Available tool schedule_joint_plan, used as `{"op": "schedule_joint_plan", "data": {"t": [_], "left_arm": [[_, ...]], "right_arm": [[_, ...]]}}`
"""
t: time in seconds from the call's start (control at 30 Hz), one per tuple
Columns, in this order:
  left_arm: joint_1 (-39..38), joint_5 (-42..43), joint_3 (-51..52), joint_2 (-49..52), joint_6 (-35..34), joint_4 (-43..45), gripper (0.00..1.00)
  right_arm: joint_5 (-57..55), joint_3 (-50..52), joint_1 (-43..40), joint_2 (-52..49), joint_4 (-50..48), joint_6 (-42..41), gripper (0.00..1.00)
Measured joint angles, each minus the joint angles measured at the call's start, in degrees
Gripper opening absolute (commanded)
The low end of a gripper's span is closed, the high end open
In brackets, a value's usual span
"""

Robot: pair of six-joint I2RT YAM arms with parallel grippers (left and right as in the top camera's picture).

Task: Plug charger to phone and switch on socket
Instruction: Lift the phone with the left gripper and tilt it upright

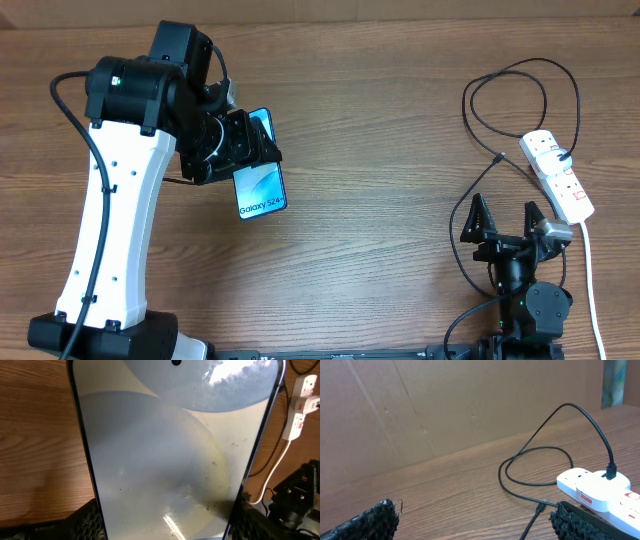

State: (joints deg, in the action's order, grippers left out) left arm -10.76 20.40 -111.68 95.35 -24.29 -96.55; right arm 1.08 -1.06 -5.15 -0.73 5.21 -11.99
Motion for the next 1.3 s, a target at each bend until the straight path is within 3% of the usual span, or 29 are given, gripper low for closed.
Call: {"op": "schedule_joint_plan", "data": {"t": [0.43, 0.97, 1.3], "left_arm": [[0.0, 1.1, 14.4, 0.0, -3.7, 7.0, 0.45], [0.0, 24.1, 17.4, 0.0, -3.8, 8.5, 0.47], [2.8, 31.1, 17.4, 0.0, -3.8, 9.6, 0.48]], "right_arm": [[0.0, 0.0, 0.0, 0.0, -0.1, 0.0, 1.00], [0.0, 0.0, 0.0, 0.0, 0.0, 0.0, 1.00], [0.0, 0.0, 0.0, 0.0, -0.1, 0.0, 1.00]]}}
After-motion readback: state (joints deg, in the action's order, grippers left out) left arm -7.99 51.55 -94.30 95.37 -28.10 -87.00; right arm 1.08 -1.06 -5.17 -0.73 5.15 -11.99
